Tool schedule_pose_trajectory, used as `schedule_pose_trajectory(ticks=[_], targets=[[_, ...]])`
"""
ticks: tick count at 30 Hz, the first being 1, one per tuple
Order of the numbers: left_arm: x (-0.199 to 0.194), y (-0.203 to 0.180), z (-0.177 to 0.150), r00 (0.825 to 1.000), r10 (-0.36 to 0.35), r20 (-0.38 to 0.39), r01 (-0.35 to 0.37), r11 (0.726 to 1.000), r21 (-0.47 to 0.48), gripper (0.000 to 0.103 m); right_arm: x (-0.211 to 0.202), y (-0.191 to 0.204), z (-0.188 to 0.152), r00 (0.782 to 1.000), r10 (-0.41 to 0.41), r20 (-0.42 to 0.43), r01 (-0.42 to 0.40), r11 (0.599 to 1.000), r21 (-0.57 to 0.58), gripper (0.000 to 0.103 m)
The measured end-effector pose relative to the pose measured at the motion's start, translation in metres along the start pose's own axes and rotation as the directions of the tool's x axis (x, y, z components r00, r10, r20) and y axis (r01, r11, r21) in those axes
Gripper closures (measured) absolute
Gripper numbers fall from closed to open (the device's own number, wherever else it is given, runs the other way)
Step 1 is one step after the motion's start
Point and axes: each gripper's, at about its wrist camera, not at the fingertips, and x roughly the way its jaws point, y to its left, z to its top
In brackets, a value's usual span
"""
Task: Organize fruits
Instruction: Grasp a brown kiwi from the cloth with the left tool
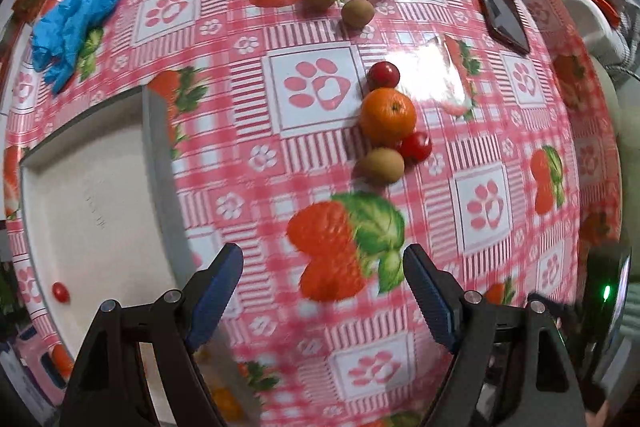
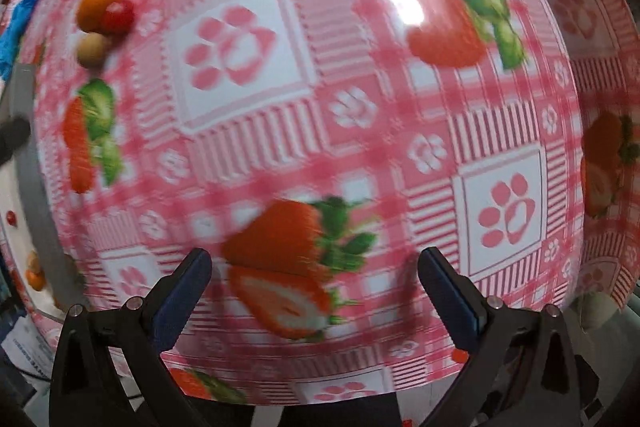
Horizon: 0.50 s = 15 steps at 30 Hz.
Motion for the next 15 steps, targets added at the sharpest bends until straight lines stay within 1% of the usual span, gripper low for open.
schedule_pose_trajectory(ticks=[2,5,6,12,13,14,15], targets=[[0.008,-0.006,0.007,1.000,-0.008,-0.007,0.008,1.000,0.002,0.020,0.002,-0.002,-0.006,1.000,-0.006,0.008,0.006,1.000,-0.012,0.000],[0.014,-0.015,0.016,1.000,0.015,0.007,-0.015,1.000,0.024,0.020,0.001,-0.010,-0.006,1.000,-0.028,0.008,0.028,0.998,-0.053,0.000],[0.016,-0.018,0.018,1.000,0.014,0.010,-0.014,1.000,0.028,0.020,0.007,0.002,-0.010,0.999,-0.037,0.008,0.038,0.997,-0.061,0.000],[0.028,-0.033,0.035,0.999,0.027,0.028,-0.028,0.999,0.037,0.021,0.006,0.004,-0.007,0.999,-0.047,0.000,0.047,0.997,-0.066,0.000],[0.030,-0.035,0.038,0.999,0.028,0.029,-0.029,0.999,0.037,0.024,0.005,0.002,-0.005,0.999,-0.046,-0.002,0.046,0.997,-0.066,0.000],[0.032,-0.036,0.039,0.999,0.028,0.025,-0.029,0.999,0.039,0.032,0.006,0.004,-0.010,0.999,-0.046,-0.002,0.046,0.997,-0.067,0.000],[0.035,-0.037,0.040,1.000,0.024,0.014,-0.024,0.999,0.042,0.037,0.007,0.003,-0.009,0.999,-0.046,-0.002,0.046,0.997,-0.067,0.000]])
